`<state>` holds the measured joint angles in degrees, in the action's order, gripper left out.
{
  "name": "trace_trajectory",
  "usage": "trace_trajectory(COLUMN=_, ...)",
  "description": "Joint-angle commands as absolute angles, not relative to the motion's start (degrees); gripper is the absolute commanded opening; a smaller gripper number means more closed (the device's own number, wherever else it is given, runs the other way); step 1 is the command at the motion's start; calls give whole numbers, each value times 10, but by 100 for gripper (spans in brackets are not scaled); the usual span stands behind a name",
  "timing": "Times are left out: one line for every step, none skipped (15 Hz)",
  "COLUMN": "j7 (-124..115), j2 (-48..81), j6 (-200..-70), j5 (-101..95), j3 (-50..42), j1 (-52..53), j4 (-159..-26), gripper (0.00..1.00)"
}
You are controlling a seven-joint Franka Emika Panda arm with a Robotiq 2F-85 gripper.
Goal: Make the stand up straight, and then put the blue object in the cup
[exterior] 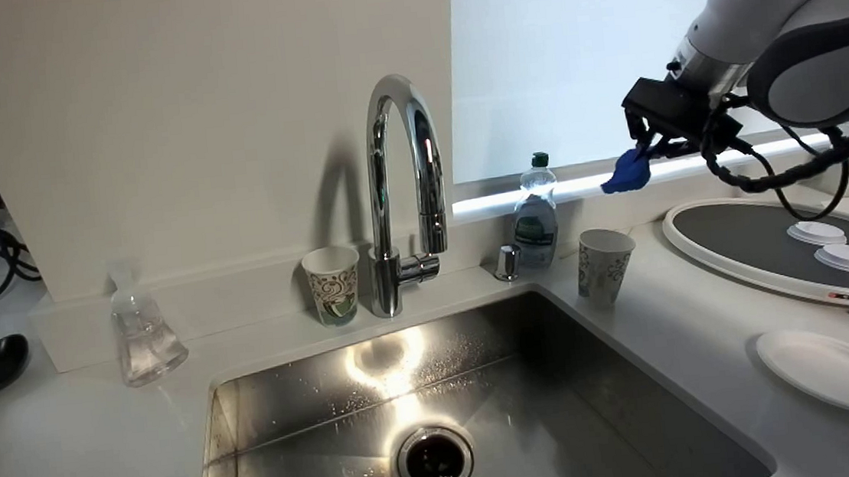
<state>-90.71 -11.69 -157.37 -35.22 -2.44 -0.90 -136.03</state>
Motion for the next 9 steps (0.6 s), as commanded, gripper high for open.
trace_trajectory(j7=-920, j2=-159, j6=-1607, j5=-409, j3=-15, j1=-18, j4=-1416, gripper=2)
trace_trajectory(j7=-926, j2=-163, j6=-1611, j5=-425, j3=-12, j1=-20, j4=-1422, gripper=2)
trace_trajectory(j7=-934, j2=-168, j6=-1614, j5=-442, j3=-8, j1=-22, j4=-1428, gripper=2)
trace_trajectory(j7=-939, j2=-173, j6=-1616, j5=-455, j3=-5, j1=-23, j4=-1432, gripper=2)
trace_trajectory(j7=-942, j2=-180, j6=-1619, j5=-466, j3=-3, j1=-22, j4=-1438, gripper=2)
trace_trajectory(j7=-944, j2=-186, j6=-1624, j5=-472, j3=-2, j1=-20, j4=-1443, gripper=2)
trace_trajectory(j7=-940, j2=-191, j6=-1628, j5=-471, j3=-2, j1=-15, j4=-1449, gripper=2)
trace_trajectory(j7=-934, j2=-198, j6=-1631, j5=-470, j3=-2, j1=-11, j4=-1456, gripper=2)
trace_trajectory(j7=-931, j2=-204, j6=-1635, j5=-467, j3=-1, j1=-8, j4=-1462, gripper=2)
